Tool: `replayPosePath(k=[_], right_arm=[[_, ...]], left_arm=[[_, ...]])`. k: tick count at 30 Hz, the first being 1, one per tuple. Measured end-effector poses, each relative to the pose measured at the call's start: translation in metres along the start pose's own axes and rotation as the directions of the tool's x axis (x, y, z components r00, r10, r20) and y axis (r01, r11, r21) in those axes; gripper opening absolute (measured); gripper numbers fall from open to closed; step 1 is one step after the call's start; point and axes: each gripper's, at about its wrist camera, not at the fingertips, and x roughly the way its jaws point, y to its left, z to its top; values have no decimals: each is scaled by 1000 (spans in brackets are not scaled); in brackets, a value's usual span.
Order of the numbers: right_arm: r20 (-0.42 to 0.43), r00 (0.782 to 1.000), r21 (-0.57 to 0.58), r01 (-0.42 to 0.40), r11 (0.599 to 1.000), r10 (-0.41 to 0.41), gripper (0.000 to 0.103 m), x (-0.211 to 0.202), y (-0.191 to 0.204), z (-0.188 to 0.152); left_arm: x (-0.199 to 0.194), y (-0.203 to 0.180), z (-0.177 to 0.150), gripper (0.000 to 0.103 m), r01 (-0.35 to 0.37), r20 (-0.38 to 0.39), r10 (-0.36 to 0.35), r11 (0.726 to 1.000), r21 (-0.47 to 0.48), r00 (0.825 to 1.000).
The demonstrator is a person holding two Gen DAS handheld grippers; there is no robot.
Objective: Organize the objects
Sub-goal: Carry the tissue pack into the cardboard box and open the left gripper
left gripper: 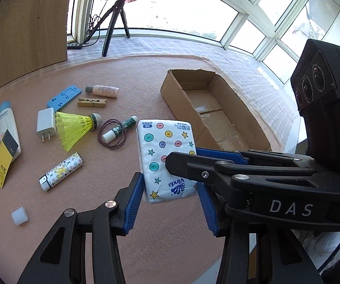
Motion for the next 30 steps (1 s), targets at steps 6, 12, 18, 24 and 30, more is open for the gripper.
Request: replayPosePath(k=[6, 12, 18, 24, 30], right_arm=[[70, 996, 52, 58, 997, -61, 30, -40, -47, 6], [99, 988, 105, 106, 989, -116, 30, -64, -90, 6], [116, 982, 139, 132, 981, -148, 30, -78, -117, 4], [150, 966, 133, 191, 973, -210, 58, -88, -123, 3], [171, 952, 129, 234, 964, -254, 63, -91, -119, 4]], left_arm=[[28, -61, 26, 50, 50, -1, -50, 995, 89, 999], [59, -104, 41, 50, 91, -29, -88, 986, 140, 996], [75, -128, 46, 50, 118, -46, -111, 978, 174, 993], [77, -133, 43, 74, 63, -46, -54, 977, 204, 997], [67, -120, 36, 76, 29, -27, -24, 981, 193, 999]])
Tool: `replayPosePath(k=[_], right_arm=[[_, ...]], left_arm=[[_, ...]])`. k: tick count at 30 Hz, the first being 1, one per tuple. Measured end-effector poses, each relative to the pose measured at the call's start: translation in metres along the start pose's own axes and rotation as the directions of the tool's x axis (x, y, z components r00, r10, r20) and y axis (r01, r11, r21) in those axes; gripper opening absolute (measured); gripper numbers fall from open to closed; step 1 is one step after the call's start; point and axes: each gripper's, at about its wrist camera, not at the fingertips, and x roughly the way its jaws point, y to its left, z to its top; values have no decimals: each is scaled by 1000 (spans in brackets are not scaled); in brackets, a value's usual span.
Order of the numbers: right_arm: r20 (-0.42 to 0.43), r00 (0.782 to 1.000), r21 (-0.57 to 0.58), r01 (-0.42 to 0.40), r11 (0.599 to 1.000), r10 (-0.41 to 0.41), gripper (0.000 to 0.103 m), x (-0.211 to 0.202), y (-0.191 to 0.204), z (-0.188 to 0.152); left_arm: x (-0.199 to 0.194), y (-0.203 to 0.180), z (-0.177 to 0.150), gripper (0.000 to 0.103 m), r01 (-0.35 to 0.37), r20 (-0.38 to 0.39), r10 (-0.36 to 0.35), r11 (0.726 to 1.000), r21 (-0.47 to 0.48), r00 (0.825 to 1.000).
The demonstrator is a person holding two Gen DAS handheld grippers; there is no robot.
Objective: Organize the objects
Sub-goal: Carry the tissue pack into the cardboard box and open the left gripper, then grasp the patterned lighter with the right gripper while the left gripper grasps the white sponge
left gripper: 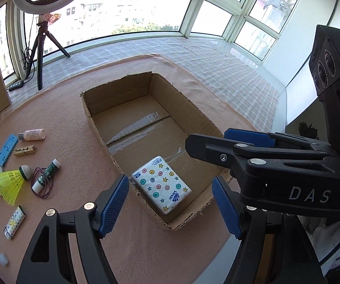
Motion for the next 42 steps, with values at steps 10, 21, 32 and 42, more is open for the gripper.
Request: replayPosePath(k=[10, 21, 32, 42], right_arm=[[-17, 998, -55, -59, 997, 58, 63, 8, 36, 1], [-109, 982, -195, -176, 965, 157, 62, 46, 123, 3], [-291, 933, -354, -312, 882, 213, 62, 110, 219, -16], [-426, 889, -452, -370, 811, 168, 58, 173, 285, -29]], left_arm=[[-37, 52, -30, 76, -98, 19, 100, 992, -84, 995], [-88, 160, -99, 76, -248, -30, 250, 929, -275, 968], [-137, 255, -173, 75, -380, -98, 375, 827, -415, 922], [-157, 285, -204, 75, -408, -128, 398, 780, -473, 909]])
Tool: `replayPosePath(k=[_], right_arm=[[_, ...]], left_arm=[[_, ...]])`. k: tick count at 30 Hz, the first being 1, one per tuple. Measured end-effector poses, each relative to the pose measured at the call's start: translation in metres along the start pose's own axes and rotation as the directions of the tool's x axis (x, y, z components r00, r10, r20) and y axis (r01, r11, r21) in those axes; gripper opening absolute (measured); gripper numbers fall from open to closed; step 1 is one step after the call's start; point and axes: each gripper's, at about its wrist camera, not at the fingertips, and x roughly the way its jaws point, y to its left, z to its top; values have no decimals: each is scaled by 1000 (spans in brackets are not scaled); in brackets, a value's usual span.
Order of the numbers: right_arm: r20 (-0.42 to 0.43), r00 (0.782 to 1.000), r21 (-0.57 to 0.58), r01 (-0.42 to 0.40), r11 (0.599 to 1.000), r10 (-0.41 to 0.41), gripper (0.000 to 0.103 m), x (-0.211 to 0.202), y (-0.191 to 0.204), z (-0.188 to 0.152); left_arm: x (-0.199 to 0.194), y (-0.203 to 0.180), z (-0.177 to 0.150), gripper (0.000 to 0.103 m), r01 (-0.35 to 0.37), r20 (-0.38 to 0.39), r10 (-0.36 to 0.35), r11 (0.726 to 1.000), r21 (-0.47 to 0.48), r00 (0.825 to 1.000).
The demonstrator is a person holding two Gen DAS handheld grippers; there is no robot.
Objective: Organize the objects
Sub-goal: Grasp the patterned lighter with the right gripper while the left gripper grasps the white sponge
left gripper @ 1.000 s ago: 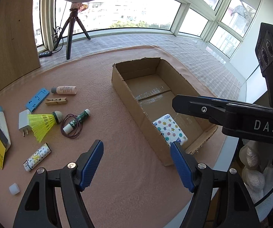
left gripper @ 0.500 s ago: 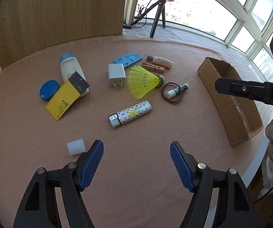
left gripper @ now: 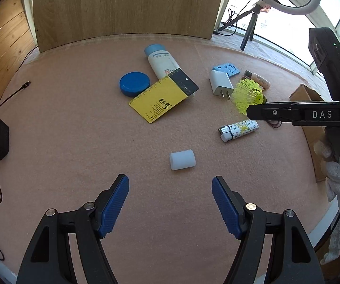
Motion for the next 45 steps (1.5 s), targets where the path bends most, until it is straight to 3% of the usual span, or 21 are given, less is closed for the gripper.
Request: replayPosePath(k=[13, 24, 27, 31, 37, 43, 45], right_arm=[[-112, 992, -64, 46, 997, -53, 58, 51, 12, 20], [-198, 979, -65, 28, 998, -40, 58, 52, 16, 1], [-189, 981, -65, 37, 997, -49, 58, 48, 16, -9], [-135, 983, -85, 112, 990, -123, 43, 43, 19, -22], [-60, 975, -89, 209, 974, -215, 28, 37, 22, -34], [-29, 969, -83, 242, 967, -246, 22, 32, 20, -45], [-27, 970, -74, 239, 968, -241, 21, 30, 20, -49]], left_arm=[[13, 7, -1, 75, 20, -26, -20, 1000, -3, 999], [28, 1, 6, 75, 47, -44, -47, 999, -3, 998], [33, 0, 8, 75, 51, -47, -51, 999, -6, 998], [42, 0, 11, 72, 41, -60, -42, 999, -17, 997], [58, -6, 15, 64, 18, -79, -19, 1000, -12, 997], [66, -18, 19, 61, 2, -80, 0, 1000, 22, 997], [68, -21, 20, 54, -12, -77, 15, 999, 30, 997]])
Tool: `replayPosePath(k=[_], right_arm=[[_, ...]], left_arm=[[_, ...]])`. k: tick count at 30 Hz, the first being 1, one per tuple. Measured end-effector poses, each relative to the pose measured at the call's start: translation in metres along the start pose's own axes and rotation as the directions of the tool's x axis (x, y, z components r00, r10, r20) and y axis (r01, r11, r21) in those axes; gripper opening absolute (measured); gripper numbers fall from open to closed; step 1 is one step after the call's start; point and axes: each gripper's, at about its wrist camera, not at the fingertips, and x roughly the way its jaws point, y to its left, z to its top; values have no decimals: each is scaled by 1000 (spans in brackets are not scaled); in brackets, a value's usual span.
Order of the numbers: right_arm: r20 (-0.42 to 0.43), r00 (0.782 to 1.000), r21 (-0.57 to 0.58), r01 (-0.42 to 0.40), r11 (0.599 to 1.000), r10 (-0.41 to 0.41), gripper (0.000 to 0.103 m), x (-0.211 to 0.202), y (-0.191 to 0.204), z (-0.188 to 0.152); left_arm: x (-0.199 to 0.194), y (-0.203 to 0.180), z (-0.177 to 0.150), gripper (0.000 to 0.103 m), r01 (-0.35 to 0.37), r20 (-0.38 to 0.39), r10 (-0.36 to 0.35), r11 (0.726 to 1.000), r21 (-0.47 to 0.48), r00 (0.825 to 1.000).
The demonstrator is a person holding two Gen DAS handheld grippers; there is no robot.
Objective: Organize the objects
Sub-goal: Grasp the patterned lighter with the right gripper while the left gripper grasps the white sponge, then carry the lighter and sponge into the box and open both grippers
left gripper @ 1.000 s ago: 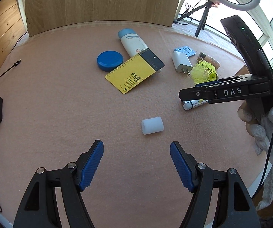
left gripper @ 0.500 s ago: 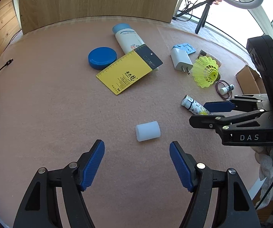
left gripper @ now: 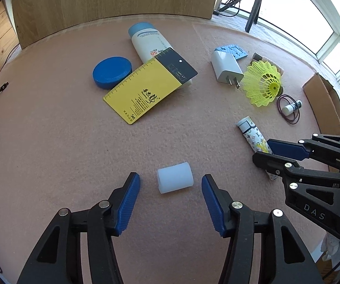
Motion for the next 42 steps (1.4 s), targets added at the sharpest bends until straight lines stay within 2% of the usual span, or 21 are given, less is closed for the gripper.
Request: replayPosePath(k=[7, 9, 20, 27, 35, 42], right_arm=[[8, 1000, 28, -14, 1000, 14, 21, -1, 4, -11], [12, 1000, 34, -14, 999, 14, 21, -2, 3, -14], [47, 998, 95, -38, 995, 34, 21, -15, -9, -35], [111, 993, 139, -45, 989, 30, 21, -49, -27, -50], [198, 980, 227, -30, 974, -16, 21, -102, -74, -71], [237, 966, 311, 29, 950, -108, 21, -142, -125, -100]], left_arm=[[1, -3, 0, 39, -31, 11, 30, 999, 11, 999], [1, -3, 0, 30, -27, 11, 27, 1000, 10, 1000], [-8, -3, -5, 28, -15, 24, 15, 1000, -6, 1000], [-31, -13, -4, 28, 13, 55, -14, 1000, 17, 998], [-54, -56, 16, 28, 63, 105, -72, 995, 82, 992], [-64, -119, 41, 28, 114, 141, -141, 977, 180, 980]])
